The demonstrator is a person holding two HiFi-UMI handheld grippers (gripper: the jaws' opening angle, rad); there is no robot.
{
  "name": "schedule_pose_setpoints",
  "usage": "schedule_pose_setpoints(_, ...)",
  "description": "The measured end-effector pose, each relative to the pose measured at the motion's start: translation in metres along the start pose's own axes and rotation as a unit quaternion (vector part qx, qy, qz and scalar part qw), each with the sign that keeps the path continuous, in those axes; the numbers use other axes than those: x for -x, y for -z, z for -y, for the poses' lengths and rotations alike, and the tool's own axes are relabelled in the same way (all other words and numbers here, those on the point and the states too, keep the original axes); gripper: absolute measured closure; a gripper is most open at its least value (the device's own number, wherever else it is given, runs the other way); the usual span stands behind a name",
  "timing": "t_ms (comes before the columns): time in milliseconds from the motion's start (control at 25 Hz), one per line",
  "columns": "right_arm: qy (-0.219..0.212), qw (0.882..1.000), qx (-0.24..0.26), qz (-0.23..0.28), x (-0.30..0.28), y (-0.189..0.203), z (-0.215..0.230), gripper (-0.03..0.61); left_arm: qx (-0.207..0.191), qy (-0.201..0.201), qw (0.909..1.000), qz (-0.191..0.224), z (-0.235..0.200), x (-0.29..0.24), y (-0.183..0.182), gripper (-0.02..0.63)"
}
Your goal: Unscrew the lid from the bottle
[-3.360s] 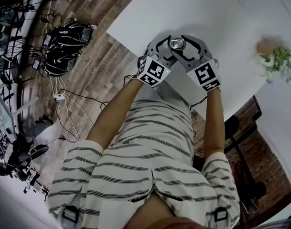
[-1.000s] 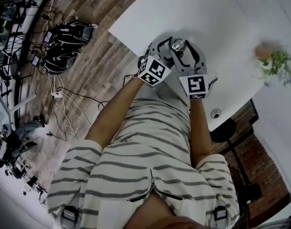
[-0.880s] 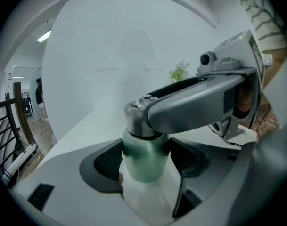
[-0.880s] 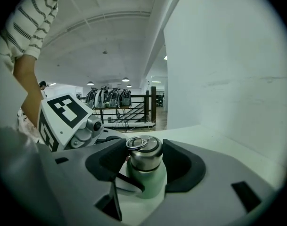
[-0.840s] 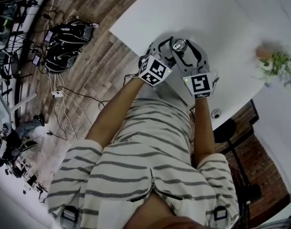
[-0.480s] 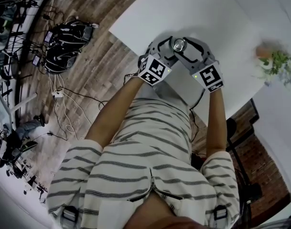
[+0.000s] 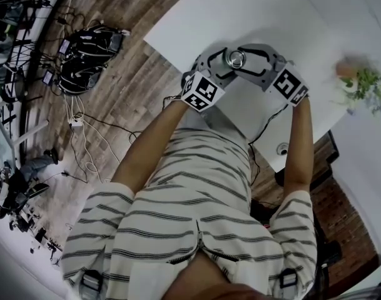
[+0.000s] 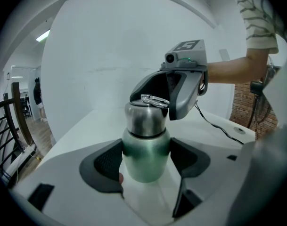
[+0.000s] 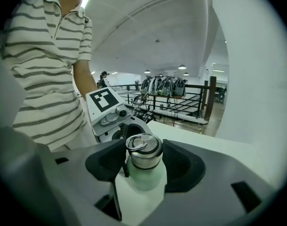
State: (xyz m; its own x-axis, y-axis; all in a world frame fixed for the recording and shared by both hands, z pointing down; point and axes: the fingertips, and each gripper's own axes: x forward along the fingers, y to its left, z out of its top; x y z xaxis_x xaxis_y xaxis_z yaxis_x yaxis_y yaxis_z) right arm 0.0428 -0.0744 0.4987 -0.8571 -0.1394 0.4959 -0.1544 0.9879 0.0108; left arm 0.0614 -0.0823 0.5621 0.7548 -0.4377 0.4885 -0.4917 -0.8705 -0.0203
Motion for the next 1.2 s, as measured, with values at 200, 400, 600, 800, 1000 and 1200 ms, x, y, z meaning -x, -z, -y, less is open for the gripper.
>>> schedule_pose_setpoints(200,-0.049,0.998,0.028,-0.015,0.000,-0.001,-0.001,0.327,0.000,0.001,1.0000,0.000,0.000,0.000,-0.001,0.298)
schedule_pose_setpoints(400,-0.064,0.997,0.037,-0.024,0.001,-0.001,-0.002,0.327,0.000,0.000,1.0000,0.001,0.001,0.001,-0.001,0.299)
schedule_pose_setpoints(600,-0.070,0.996,0.040,-0.028,-0.001,0.001,-0.001,0.327,-0.002,0.001,1.0000,0.001,0.000,-0.001,0.000,0.298)
schedule_pose_setpoints(800,-0.056,0.998,0.015,-0.025,0.000,0.000,-0.002,0.319,-0.003,0.002,1.0000,0.001,0.001,0.000,-0.001,0.299)
schedule_pose_setpoints(1000,0.041,0.996,-0.066,0.034,0.006,-0.011,0.004,0.225,-0.001,0.001,1.0000,-0.001,0.000,0.001,0.000,0.298)
schedule_pose_setpoints(1200,0.202,0.968,-0.131,0.064,0.011,-0.010,0.010,0.254,-0.001,0.001,1.0000,0.001,0.001,0.000,0.000,0.298)
